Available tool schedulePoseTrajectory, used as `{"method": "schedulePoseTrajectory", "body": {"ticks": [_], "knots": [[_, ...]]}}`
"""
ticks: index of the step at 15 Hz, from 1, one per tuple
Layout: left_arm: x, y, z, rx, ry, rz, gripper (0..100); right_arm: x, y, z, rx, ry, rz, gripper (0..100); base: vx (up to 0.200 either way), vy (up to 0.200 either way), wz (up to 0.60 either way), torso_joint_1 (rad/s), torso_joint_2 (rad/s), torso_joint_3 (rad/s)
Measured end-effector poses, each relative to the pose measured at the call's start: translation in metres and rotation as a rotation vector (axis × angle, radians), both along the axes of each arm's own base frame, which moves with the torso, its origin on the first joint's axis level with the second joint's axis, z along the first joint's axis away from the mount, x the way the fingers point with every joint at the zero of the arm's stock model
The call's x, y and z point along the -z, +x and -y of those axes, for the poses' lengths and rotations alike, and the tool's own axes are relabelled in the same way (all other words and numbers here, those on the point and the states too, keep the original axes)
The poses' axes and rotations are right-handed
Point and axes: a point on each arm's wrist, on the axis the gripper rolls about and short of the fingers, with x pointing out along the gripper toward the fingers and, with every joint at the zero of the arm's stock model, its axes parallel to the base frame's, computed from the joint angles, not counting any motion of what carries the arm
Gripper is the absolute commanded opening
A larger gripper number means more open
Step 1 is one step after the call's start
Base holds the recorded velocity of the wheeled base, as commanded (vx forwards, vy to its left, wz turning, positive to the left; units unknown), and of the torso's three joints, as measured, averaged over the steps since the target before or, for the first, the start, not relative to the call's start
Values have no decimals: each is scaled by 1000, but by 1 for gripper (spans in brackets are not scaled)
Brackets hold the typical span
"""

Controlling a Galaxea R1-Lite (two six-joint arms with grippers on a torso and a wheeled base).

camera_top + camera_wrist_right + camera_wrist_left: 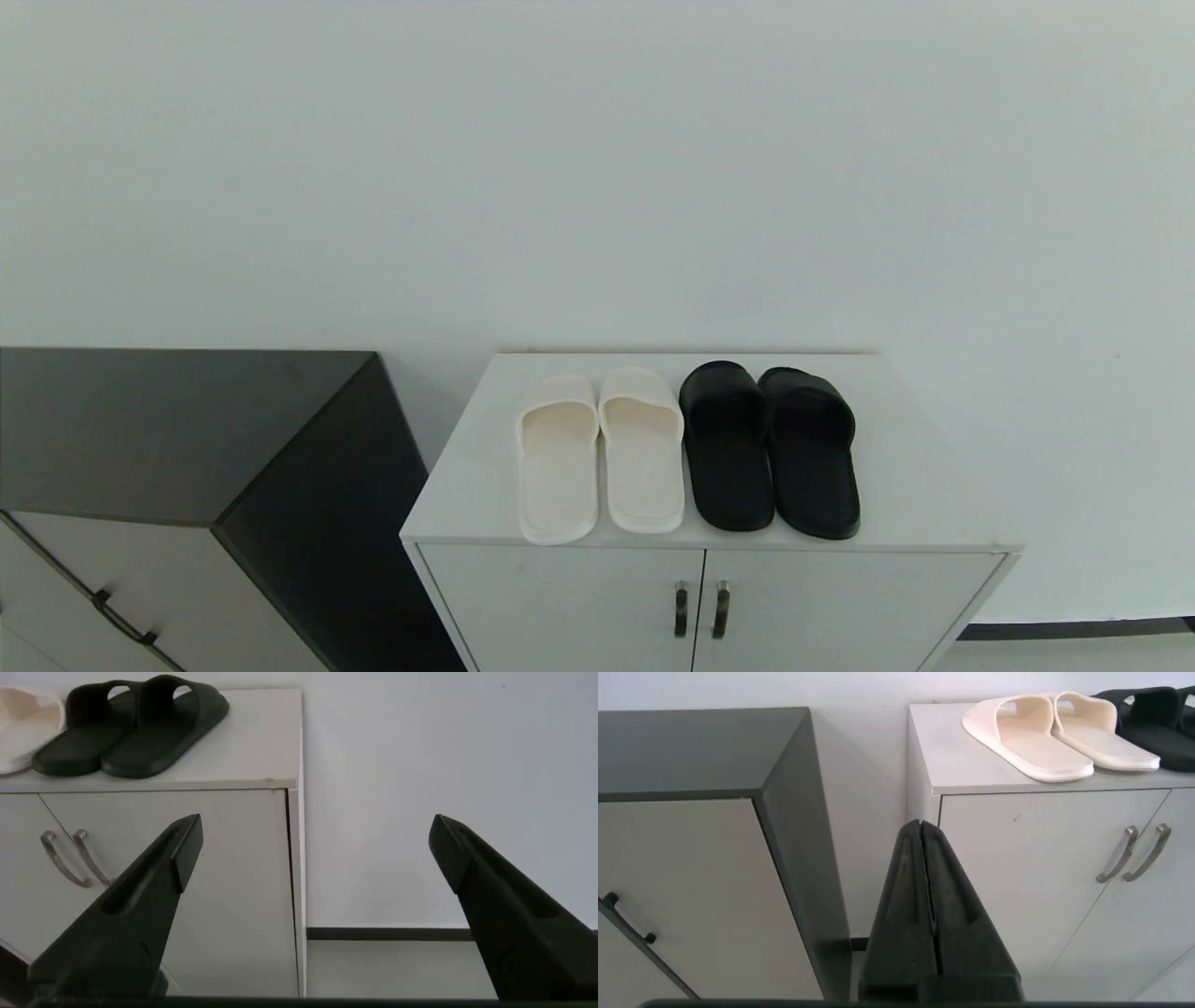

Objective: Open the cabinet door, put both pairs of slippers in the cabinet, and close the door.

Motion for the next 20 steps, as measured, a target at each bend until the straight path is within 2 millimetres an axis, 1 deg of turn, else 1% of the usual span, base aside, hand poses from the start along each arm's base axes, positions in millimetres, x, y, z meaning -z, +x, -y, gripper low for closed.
{"method": "schedulePoseTrajectory", "body": {"ticks": [6,7,8,10,11,12,13,15,17,18,20], "knots": [[0,0,0,-3,17,1,0,0,0,0,-6,-20,3,100,0,0,0,0,0,0],[0,0,0,-3,24,1,0,-6,-1,0,-9,-10,22,100,0,0,0,0,0,0],[0,0,0,-1,31,1,0,-20,-4,0,-16,18,66,100,0,0,0,0,0,0],[0,0,0,1,41,2,0,-70,-16,0,-59,79,165,100,0,0,0,0,0,0],[0,0,0,1,41,2,0,-92,-16,0,-102,90,166,100,0,0,0,0,0,0],[0,0,0,0,40,2,0,-109,-10,-1,-155,98,131,100,0,0,0,0,0,0],[0,0,0,1,40,2,0,-121,1,-2,-204,104,86,100,0,0,0,0,0,0],[0,0,0,2,39,2,0,-138,31,-5,-293,117,-11,100,0,0,0,0,0,0],[0,0,0,2,39,2,0,-148,65,-12,-358,122,-80,100,0,0,0,0,0,0],[0,0,0,2,39,2,0,-152,84,-18,-380,123,-95,100,0,0,0,0,0,0],[0,0,0,2,39,2,0,-156,112,-39,-401,142,-125,100,0,0,0,0,0,0]]}}
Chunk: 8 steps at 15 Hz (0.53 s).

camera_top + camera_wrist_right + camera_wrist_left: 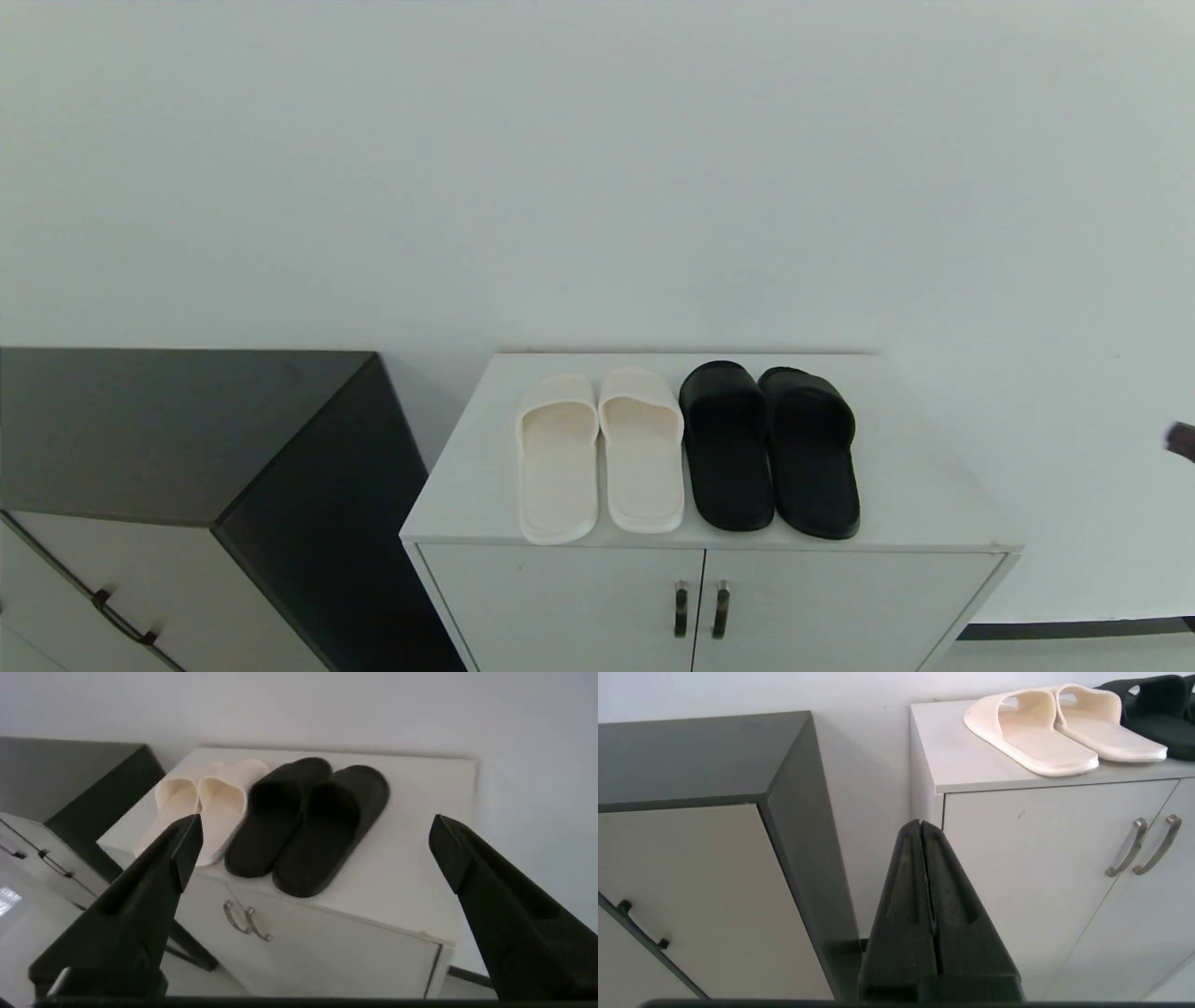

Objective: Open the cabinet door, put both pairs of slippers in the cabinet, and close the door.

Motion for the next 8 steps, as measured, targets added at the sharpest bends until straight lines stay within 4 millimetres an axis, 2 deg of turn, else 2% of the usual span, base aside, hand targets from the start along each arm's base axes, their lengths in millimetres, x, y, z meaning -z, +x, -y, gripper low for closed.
{"method": "schedulePoseTrajectory", "body": {"ticks": [4,8], "knots": [[0,0,0,0,0,0,0,-3,34,-57,24,-6,-77,100,0,0,0,0,0,0],[0,0,0,-1,0,0,0,6,57,-93,84,-19,-154,100,0,0,0,0,0,0]]}}
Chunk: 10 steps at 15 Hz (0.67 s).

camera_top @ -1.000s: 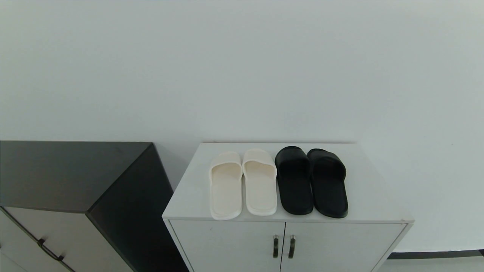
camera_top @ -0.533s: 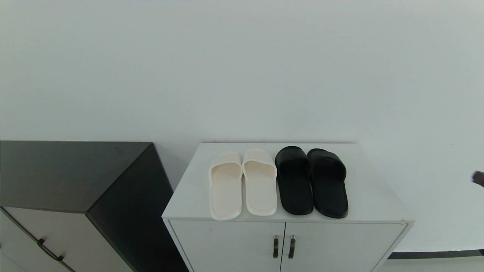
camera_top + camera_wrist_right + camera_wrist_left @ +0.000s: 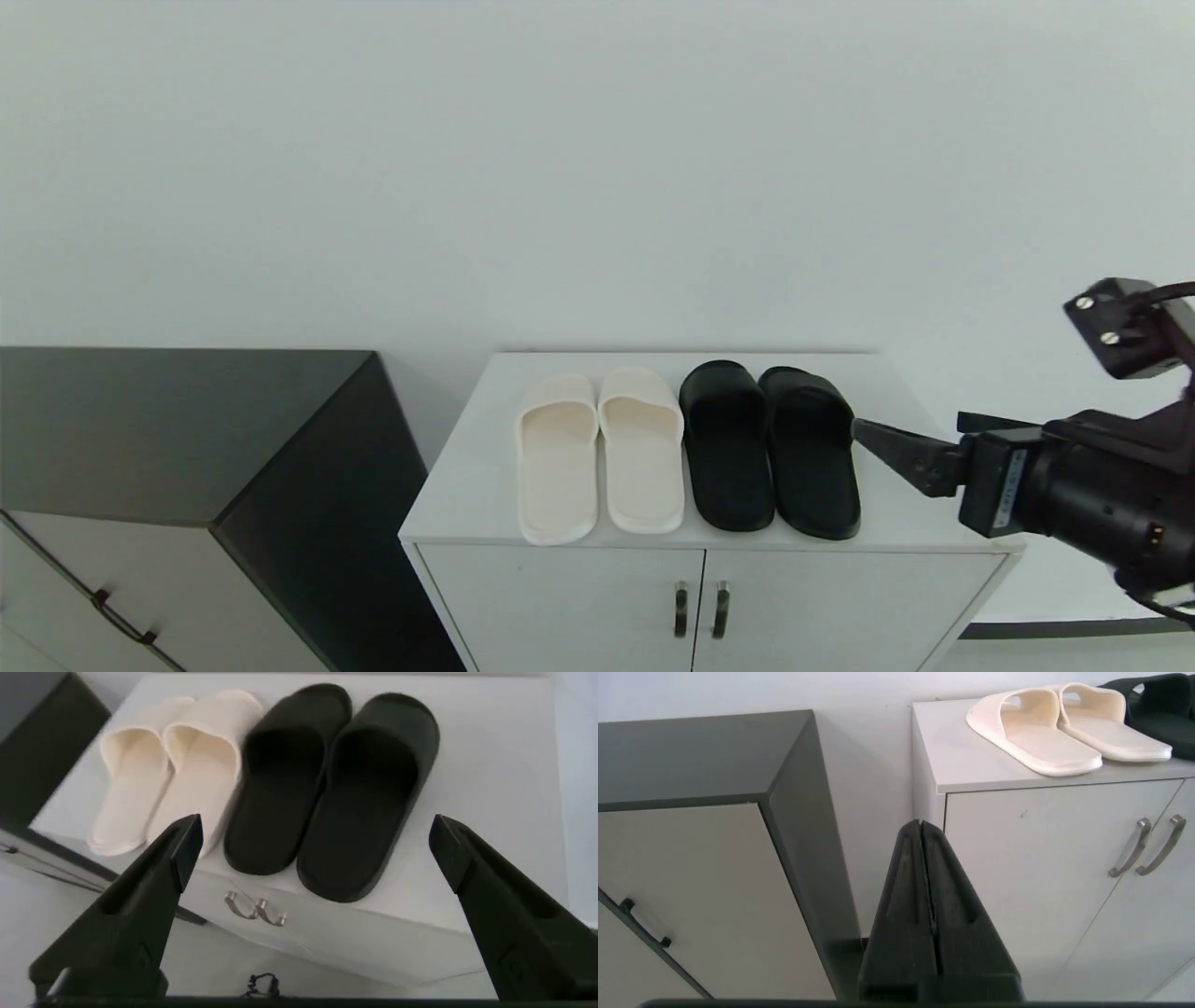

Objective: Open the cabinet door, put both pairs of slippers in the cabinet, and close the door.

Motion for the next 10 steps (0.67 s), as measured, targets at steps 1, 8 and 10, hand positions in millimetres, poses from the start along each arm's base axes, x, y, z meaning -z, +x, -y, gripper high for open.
{"method": "schedulePoseTrajectory", "body": {"ticks": [1,8,10], "knots": [[0,0,0,2,0,0,0,5,5,-7,18,-9,-17,100,0,0,0,0,0,0],[0,0,0,1,0,0,0,44,54,-61,195,-80,-30,100,0,0,0,0,0,0],[0,0,0,0,-1,0,0,55,64,-76,198,-89,-27,100,0,0,0,0,0,0]]}}
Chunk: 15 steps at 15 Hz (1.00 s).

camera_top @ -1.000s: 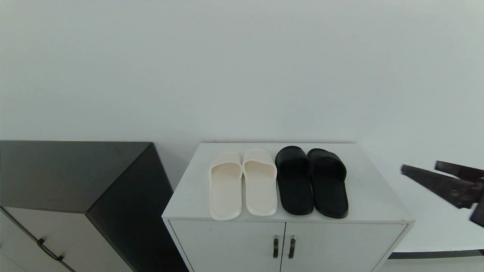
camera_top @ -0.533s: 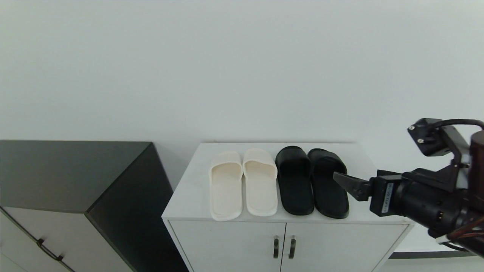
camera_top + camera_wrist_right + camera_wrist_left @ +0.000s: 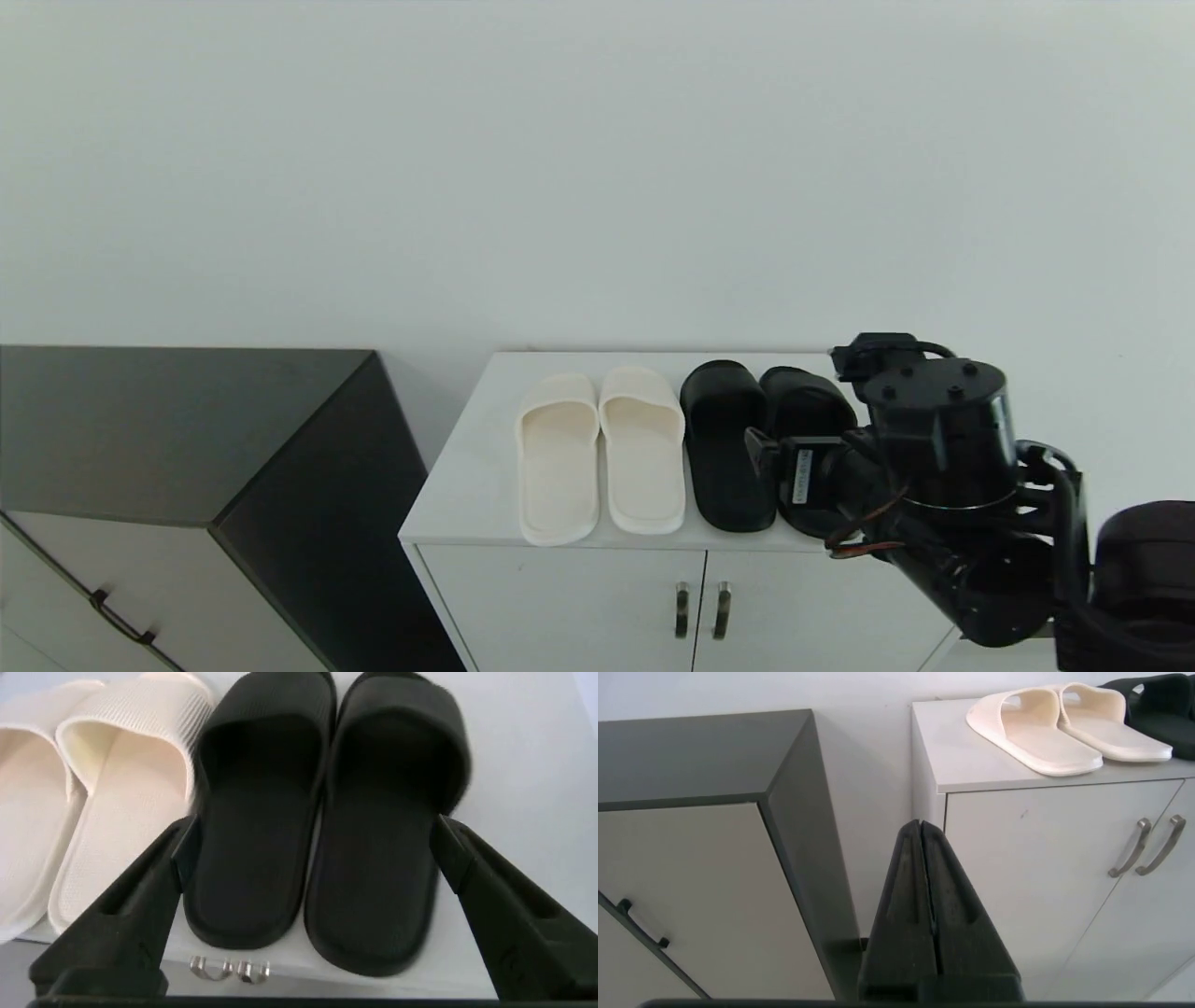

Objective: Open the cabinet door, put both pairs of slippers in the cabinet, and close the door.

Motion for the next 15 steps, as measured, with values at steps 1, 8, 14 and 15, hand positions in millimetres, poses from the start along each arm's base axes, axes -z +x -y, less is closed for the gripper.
{"method": "schedulePoseTrajectory", "body": {"ticks": [1,8,14,15], "knots": [[0,0,0,0,0,0,0,5,6,-7,3,-6,-4,100,0,0,0,0,0,0],[0,0,0,0,-1,0,0,35,58,-24,103,-29,-11,100,0,0,0,0,0,0],[0,0,0,0,-3,0,0,47,86,-23,151,-33,-7,100,0,0,0,0,0,0],[0,0,0,-1,-4,0,0,47,90,-25,150,-36,3,100,0,0,0,0,0,0]]}}
